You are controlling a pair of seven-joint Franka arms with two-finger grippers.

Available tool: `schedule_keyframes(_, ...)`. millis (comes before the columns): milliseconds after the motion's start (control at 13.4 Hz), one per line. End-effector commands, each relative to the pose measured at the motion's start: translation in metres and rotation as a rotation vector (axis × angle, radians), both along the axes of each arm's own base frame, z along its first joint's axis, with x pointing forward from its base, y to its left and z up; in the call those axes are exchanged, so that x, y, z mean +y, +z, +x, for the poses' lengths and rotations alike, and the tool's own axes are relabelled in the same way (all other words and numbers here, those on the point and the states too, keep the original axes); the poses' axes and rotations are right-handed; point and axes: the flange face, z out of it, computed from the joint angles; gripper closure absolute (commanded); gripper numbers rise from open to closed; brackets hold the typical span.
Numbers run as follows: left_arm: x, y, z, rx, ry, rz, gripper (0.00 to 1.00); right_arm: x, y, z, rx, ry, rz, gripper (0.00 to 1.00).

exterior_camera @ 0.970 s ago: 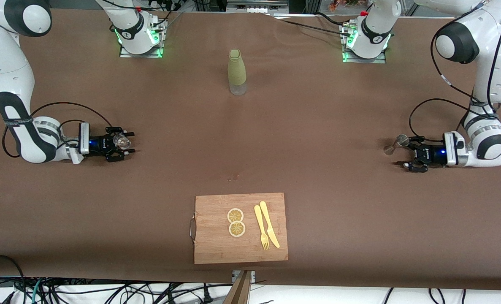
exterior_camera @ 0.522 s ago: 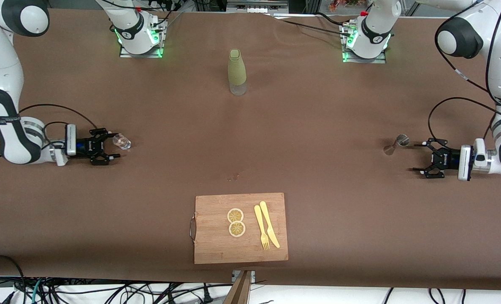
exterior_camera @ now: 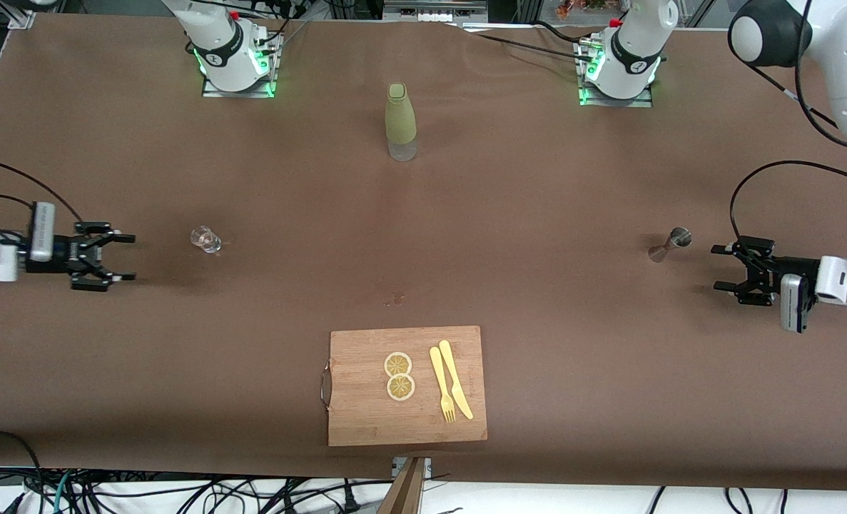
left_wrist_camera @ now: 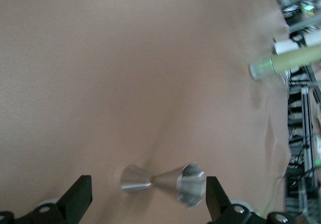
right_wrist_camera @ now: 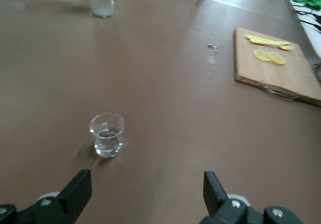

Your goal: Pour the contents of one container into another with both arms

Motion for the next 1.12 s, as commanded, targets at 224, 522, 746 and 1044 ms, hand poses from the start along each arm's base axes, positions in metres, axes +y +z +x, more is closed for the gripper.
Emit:
schedule_keyframes(224, -0.093, 0.100, 0.014, 0.185, 0.174, 0.358, 0.00, 0.058, 0.128, -0.008, 0.047, -0.150, -0.295, 0.01)
schedule_keyframes(522, -0.162, 0.164, 0.017, 0.131, 0.236, 0.563, 0.00, 0.094, 0.193, -0.017, 0.139, -0.369, -0.485, 0.01)
schedule_keyframes(746, -0.170, 0.185, 0.021, 0.037, 0.243, 0.601, 0.00, 0.107, 0.223, -0.022, 0.223, -0.583, -0.551, 0.01)
schedule_keyframes(1044, -0.173, 0.238, 0.020, -0.108, 0.289, 0.686, 0.00, 0.129, 0.248, -0.021, 0.309, -0.843, -0.588, 0.01)
